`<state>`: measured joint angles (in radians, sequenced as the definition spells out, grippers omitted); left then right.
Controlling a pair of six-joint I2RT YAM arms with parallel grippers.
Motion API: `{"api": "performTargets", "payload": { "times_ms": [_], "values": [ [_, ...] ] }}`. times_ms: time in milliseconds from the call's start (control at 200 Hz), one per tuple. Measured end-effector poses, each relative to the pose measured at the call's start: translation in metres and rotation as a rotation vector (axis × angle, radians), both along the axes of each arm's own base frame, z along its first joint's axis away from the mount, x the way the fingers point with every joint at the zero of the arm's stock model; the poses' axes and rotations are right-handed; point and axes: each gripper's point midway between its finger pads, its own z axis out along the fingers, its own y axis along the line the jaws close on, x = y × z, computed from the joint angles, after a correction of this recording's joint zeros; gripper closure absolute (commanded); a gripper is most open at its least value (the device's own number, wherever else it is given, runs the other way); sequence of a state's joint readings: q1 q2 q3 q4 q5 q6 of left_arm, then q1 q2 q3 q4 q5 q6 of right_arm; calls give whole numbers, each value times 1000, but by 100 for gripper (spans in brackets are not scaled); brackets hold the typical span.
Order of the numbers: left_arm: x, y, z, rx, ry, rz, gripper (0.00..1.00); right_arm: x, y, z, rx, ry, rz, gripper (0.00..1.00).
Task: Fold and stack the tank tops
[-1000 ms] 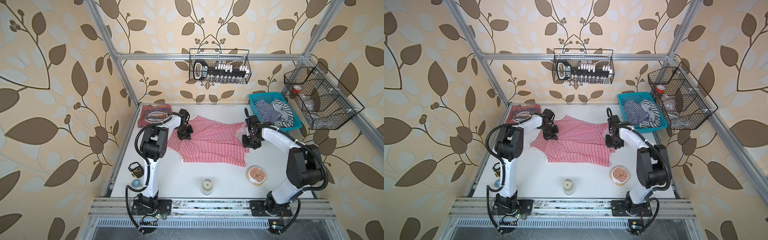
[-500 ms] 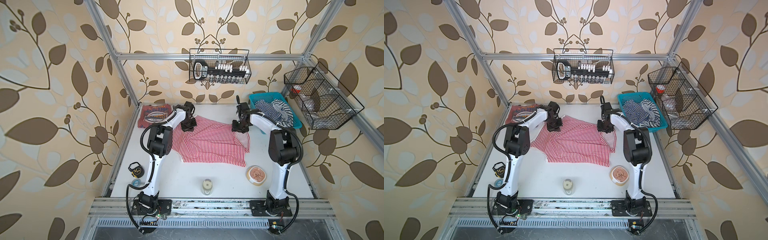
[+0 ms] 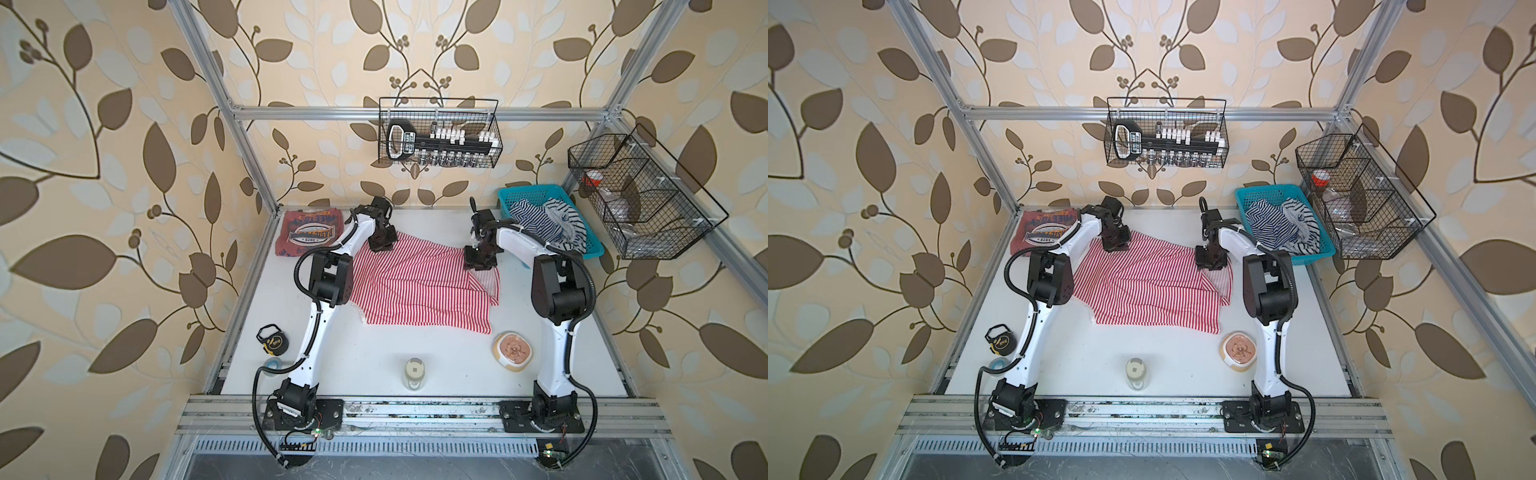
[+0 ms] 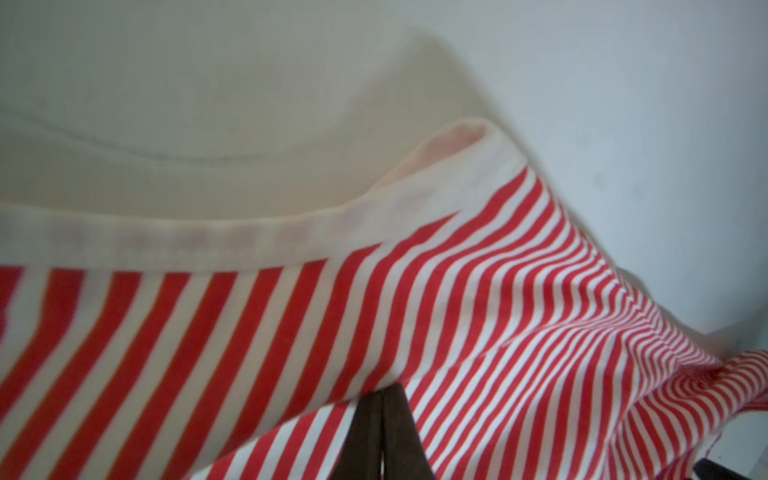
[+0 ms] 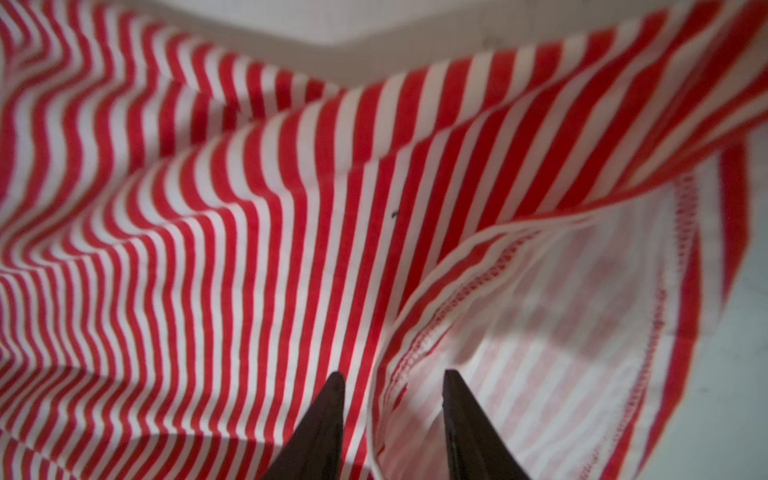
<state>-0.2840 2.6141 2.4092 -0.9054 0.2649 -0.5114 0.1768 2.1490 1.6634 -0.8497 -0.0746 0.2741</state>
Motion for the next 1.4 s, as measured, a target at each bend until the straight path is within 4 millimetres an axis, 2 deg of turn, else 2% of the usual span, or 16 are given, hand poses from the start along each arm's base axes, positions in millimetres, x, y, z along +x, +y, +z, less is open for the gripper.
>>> {"api": "performTargets", "payload": {
  "times_ms": [45,95,155,225,370,600,670,720,885,1060,1200,1295,1399],
  "values": [
    [2,0,0,-14,-1,8,94,-5,-1,-4,-2,18,7,71],
    [5,-1,0,-30,-3,15,94,-8,-2,-6,-2,29,7,84],
    [8,-1,0,-43,-7,25,95,-11,-3,-9,-3,36,6,94],
    [10,1,0,-56,-5,40,98,-14,-5,-11,-5,44,3,97],
    [14,6,-2,-77,4,90,99,-23,-16,-3,-11,35,-14,96],
    [19,19,-2,-112,1,182,100,-42,-46,12,-35,20,-74,95],
    [20,22,-2,-119,-3,200,100,-49,-52,11,-40,30,-89,88],
    [20,24,-2,-123,-2,213,100,-54,-55,8,-53,41,-93,76],
    [21,26,-1,-130,-4,229,97,-68,-63,-2,-81,88,-106,65],
    [14,29,2,-127,2,234,91,-63,-67,4,-96,75,-118,59],
    [5,34,9,-117,21,239,87,-38,-64,27,-93,-7,-125,61],
    [6,33,20,-121,6,233,86,-17,-53,47,-75,-83,-116,68],
    [17,31,44,-139,-44,224,85,4,-37,63,-40,-143,-95,84]
  ]
}}
